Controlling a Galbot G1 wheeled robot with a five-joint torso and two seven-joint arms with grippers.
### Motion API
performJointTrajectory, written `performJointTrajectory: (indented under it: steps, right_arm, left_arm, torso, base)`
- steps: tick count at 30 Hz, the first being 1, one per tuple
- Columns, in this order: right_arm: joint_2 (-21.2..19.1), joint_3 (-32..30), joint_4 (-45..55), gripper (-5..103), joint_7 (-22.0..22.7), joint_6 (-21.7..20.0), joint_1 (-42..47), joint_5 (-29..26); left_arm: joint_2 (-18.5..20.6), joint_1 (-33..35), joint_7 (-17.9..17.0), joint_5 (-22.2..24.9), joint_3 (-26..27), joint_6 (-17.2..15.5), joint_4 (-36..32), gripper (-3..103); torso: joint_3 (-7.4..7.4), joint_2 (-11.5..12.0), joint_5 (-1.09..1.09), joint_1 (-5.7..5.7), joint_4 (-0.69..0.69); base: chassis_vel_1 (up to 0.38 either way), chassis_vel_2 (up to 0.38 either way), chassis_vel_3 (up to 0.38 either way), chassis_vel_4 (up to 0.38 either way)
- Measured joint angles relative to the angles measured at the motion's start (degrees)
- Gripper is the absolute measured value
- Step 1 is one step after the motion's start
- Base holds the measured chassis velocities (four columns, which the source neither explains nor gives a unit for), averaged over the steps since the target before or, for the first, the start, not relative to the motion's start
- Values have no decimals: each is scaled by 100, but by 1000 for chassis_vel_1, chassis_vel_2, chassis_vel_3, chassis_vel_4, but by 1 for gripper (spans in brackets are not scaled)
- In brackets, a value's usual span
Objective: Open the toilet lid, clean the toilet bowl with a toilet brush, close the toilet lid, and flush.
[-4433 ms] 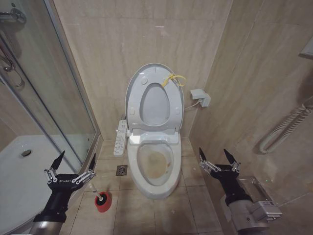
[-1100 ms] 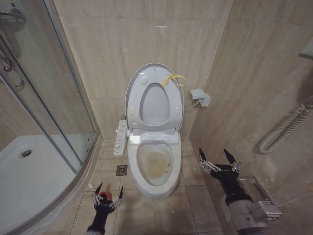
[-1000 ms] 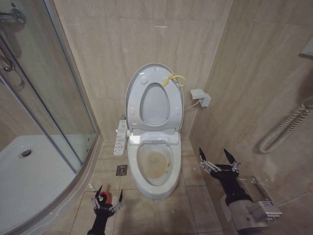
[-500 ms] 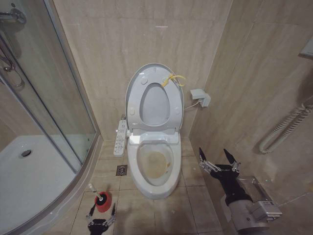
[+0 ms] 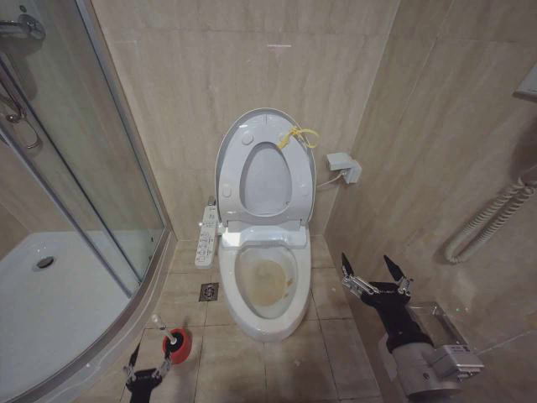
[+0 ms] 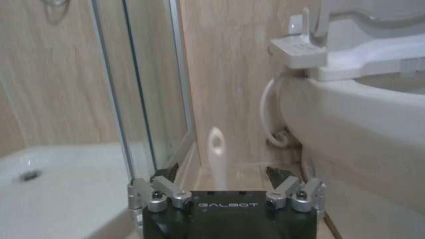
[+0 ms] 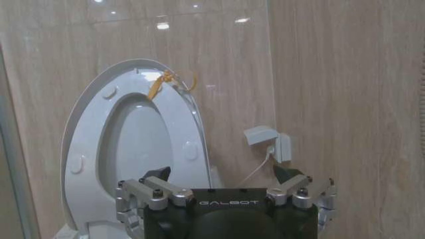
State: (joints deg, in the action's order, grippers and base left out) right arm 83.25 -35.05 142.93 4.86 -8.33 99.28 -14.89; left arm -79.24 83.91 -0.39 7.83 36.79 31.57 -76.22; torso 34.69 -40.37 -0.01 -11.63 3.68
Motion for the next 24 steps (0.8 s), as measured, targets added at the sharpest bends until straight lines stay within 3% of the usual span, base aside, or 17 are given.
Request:
performJointTrajectory:
  steps: [2,3,9,10,18,19,24]
  right_arm:
    - [0,0,0,100,0,0,0,0]
    - [0,0,0,100,0,0,0,0]
    - [0,0,0,100,0,0,0,0]
    - [0,0,0,100,0,0,0,0]
    - [0,0,0,100,0,0,0,0]
    - [0,0,0,100,0,0,0,0]
    - [0,0,0,100,0,0,0,0]
  left_arm:
    - [88,-163,50,43,48,4,121,89]
    - [130,-233,60,84,50,3,184,84]
    - [256,-488,172,226,34,95,491,84]
    - [280,-559,186,266,18,105,574,71]
    - [401,-953,383,411,-146,178,1041,71]
    - [417,-1015,408,428,-173,192,1126,83]
    - [473,-1316,524,455,-296,283,1523,83]
  torso:
    - [0,0,1,0,0]
    - [0,0,0,0,0]
    - [0,0,0,0,-1]
    - [0,0,0,0,-1]
    - [0,0,0,0,0]
    - [0,0,0,0,-1]
    - [0,0,1,0,-1]
  base:
    - [0,0,0,0]
    - [0,0,0,0]
    - [0,0,0,0]
    - [0,0,0,0]
    - [0,0,0,0]
    - [0,0,0,0]
    - [0,0,0,0]
